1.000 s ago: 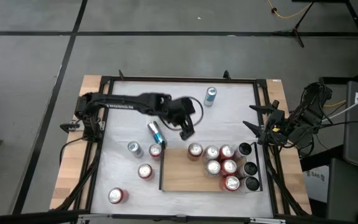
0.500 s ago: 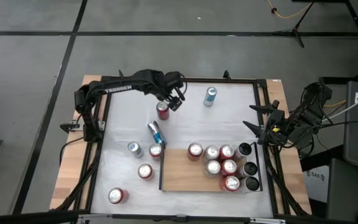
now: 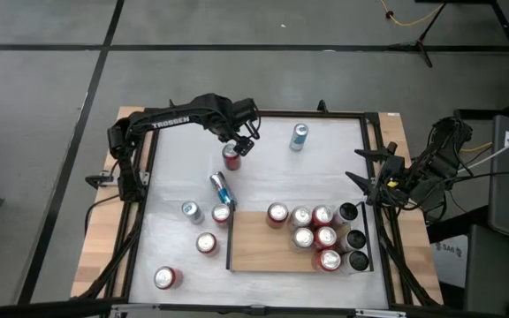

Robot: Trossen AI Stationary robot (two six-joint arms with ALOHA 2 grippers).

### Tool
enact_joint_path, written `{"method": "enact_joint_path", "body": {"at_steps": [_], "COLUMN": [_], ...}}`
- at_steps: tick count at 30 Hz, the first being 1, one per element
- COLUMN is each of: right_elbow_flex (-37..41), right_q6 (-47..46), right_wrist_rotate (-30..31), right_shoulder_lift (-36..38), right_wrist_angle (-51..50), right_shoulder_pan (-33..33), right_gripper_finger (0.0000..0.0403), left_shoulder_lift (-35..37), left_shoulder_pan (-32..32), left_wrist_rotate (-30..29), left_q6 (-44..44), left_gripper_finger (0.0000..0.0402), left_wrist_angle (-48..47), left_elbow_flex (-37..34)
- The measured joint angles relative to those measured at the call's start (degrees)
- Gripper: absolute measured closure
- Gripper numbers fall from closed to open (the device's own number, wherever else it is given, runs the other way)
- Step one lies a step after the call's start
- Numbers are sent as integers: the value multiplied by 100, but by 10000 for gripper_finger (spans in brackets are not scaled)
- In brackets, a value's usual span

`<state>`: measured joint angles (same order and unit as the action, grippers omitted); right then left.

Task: Place canned beverage on shelf
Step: Put the top red soda can on the shelf

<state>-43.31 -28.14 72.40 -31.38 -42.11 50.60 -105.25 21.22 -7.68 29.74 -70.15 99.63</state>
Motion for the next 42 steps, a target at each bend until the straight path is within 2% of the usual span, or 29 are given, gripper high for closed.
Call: {"method": "enact_joint_path", "body": {"at_steps": [8, 27, 35, 42], "right_elbow_flex": [0, 0, 0, 0], "right_q6": [2, 2, 3, 2], "right_wrist_rotate": [0, 0, 0, 0], "right_shoulder_lift": [0, 0, 0, 0], "right_wrist_angle": [-4, -4, -4, -4], "right_shoulder_pan": [-1, 0, 0, 1], "right_gripper_finger": [56, 56, 56, 56], "left_shoulder_lift": [-151, -168, -168, -168], "left_shoulder_pan": [-26, -121, -357, -457], "left_wrist_rotate": [233, 316, 218, -205], "left_q6": [31, 475, 467, 470], "left_gripper_finger": [63, 63, 63, 63], "left_wrist_angle": [55, 898, 1074, 1145], "left_elbow_flex": [-123, -1293, -1360, -1360]}}
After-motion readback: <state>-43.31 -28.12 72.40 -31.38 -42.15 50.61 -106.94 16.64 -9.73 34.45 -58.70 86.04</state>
